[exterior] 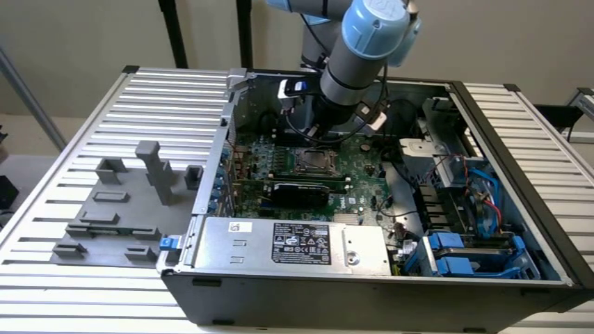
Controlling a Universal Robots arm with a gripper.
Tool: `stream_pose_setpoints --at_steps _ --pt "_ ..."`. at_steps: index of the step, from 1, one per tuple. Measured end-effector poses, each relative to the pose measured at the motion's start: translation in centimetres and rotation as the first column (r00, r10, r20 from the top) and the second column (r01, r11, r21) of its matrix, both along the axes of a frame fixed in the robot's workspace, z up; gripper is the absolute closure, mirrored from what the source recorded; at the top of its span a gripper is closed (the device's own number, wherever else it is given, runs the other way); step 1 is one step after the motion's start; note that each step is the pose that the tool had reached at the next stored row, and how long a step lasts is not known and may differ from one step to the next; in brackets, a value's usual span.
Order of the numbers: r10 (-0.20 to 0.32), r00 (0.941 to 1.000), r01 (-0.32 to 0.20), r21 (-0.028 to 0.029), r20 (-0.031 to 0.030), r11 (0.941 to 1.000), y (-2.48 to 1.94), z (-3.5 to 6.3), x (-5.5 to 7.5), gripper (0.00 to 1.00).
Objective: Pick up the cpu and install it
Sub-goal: 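Install the first cpu locking lever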
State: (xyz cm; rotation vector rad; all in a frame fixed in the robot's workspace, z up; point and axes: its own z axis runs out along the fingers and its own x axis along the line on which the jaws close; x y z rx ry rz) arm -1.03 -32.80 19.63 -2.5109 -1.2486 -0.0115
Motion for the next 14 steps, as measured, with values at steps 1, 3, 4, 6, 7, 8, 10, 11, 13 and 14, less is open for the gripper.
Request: stream_pose_setpoints --at_steps 1,3,4,6,7,8,10,11,13,14 --pt "0.000 1.0000 0.000 0.0001 0.0001 1.0000 -0.04 0.00 0.05 0.89" --pt "0.001 1.0000 -0.001 0.0003 0.0002 1.0000 -0.18 -0.01 0.12 0.89" --pt "0.002 1.0000 -0.002 0.0003 0.0002 1.0000 -0.25 -0.01 0.15 0.89" --pt "0.004 1.0000 -0.004 0.0002 0.0002 1.0000 -0.34 -0.01 0.19 0.89" --pt "0.004 1.0000 -0.004 0.0002 0.0001 1.0000 -0.36 -0.01 0.21 0.89" --pt "0.005 1.0000 -0.005 0.0001 0.0002 1.0000 -0.37 -0.01 0.22 0.89" --pt "0.009 1.0000 -0.009 0.0000 0.0001 1.0000 -0.38 0.00 0.25 0.89" --pt "0.011 0.9999 -0.011 0.0001 0.0001 0.9999 -0.39 -0.01 0.27 0.89" --pt "0.017 0.9999 -0.017 0.0003 0.0001 0.9999 -0.40 0.00 0.38 0.89" --pt "0.021 0.9998 -0.021 0.0004 0.0001 0.9998 -0.40 0.00 0.49 0.89"
